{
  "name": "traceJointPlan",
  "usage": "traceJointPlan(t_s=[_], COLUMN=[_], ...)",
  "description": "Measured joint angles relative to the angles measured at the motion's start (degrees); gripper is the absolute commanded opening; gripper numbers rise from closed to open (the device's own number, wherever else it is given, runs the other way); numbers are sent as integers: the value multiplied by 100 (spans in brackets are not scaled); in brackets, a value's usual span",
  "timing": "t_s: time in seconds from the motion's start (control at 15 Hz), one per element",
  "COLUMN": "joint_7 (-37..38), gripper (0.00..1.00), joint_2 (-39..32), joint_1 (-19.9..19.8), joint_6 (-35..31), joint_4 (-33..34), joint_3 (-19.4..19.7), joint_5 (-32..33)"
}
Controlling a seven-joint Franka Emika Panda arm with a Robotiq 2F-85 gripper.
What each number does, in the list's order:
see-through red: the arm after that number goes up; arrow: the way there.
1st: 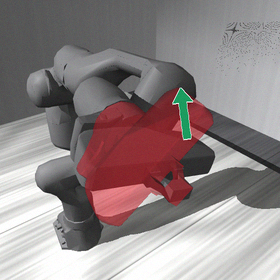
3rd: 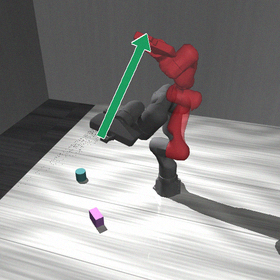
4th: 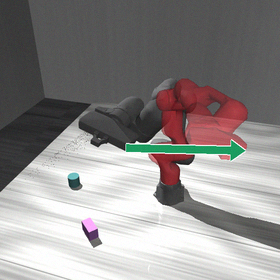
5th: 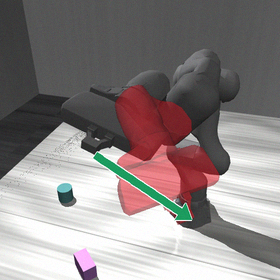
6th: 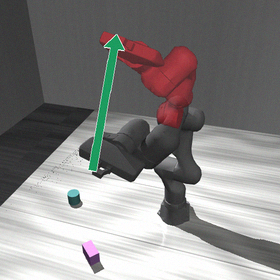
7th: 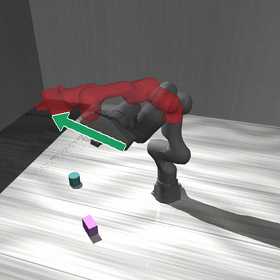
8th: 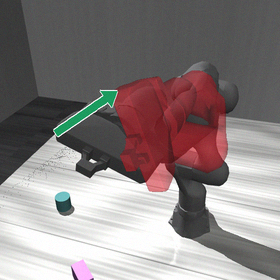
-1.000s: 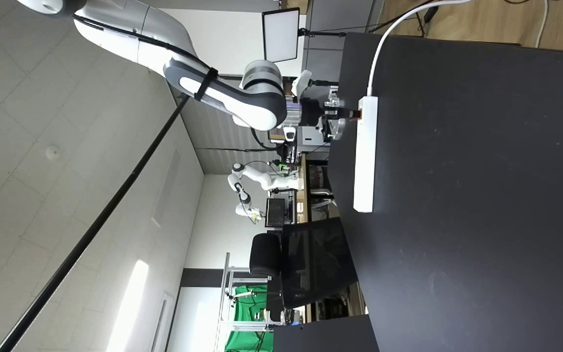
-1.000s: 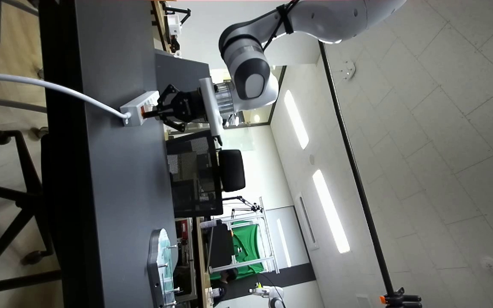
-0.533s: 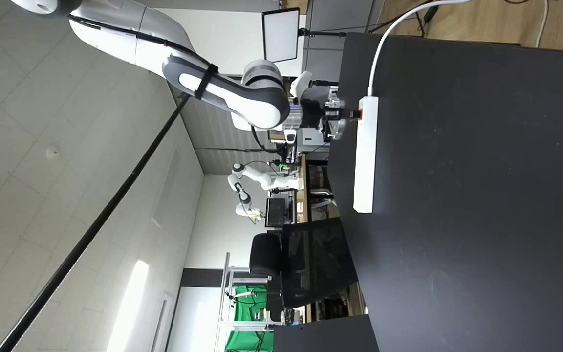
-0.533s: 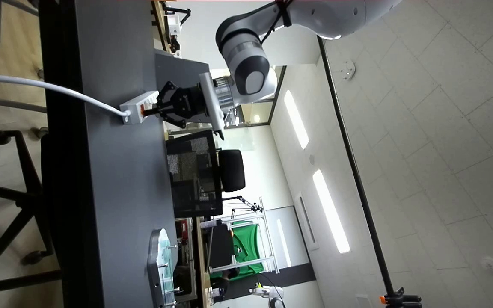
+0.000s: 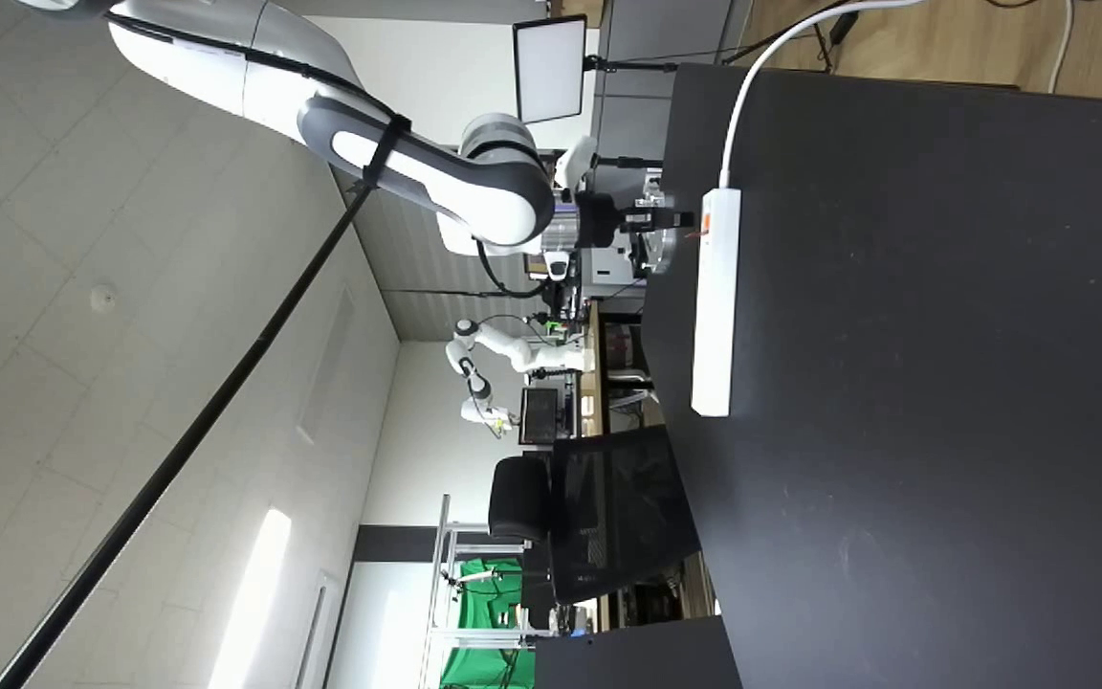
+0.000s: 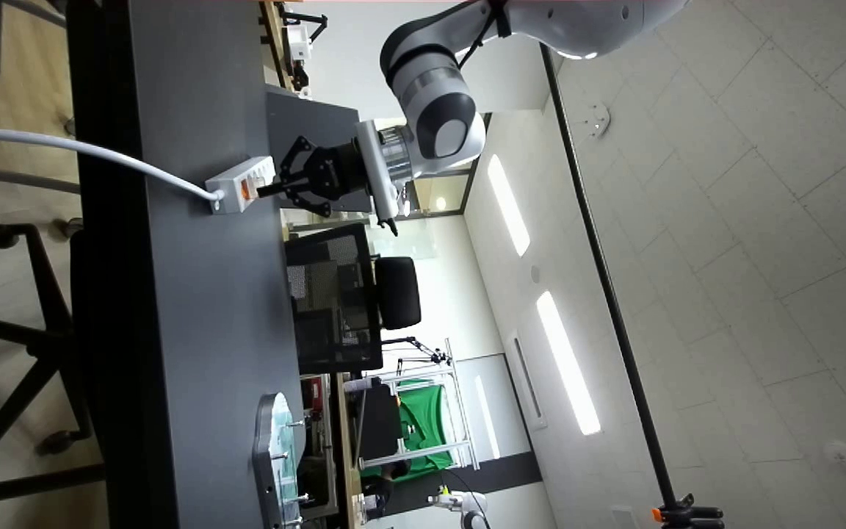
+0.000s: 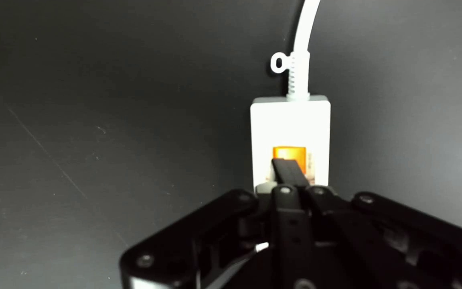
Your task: Switch the extension cord on
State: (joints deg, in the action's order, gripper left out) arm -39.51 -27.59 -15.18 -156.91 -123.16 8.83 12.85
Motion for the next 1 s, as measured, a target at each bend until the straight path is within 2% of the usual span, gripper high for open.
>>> traceJointPlan(t_s=[0.27, 1.0], joint_7=[3, -9], gripper=[0, 0], joint_2=[67, 32], joint_1=[-2, -122], joint_6=[162, 41], joint_4=[-27, -86], joint_3=[7, -139], joint_5=[45, -45])
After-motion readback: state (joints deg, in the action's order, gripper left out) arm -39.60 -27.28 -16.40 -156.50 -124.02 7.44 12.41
